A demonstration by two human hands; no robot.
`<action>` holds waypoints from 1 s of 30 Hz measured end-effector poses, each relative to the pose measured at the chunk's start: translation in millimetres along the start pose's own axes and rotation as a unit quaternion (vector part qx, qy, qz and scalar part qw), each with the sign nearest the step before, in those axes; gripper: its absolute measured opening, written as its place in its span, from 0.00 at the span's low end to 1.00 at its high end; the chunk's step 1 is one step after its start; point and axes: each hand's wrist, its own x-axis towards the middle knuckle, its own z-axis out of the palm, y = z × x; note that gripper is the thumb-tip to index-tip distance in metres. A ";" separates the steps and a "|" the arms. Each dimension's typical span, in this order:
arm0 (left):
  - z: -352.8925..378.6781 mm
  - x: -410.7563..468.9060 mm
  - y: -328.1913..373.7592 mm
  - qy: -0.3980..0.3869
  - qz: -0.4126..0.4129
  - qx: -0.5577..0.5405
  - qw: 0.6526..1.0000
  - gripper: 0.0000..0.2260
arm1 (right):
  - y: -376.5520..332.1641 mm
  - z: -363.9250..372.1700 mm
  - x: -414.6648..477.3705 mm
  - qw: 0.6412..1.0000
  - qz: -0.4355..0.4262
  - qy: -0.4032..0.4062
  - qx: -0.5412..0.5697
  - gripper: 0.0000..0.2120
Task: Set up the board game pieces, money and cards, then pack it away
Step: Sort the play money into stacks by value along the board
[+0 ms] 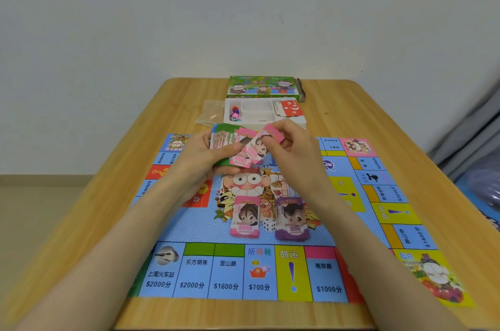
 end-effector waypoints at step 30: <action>-2.7 2.2 0.3 0.037 -0.005 0.008 0.999 0.14 | -1.9 2.5 -11.1 0.905 -0.064 -0.343 -0.243 0.08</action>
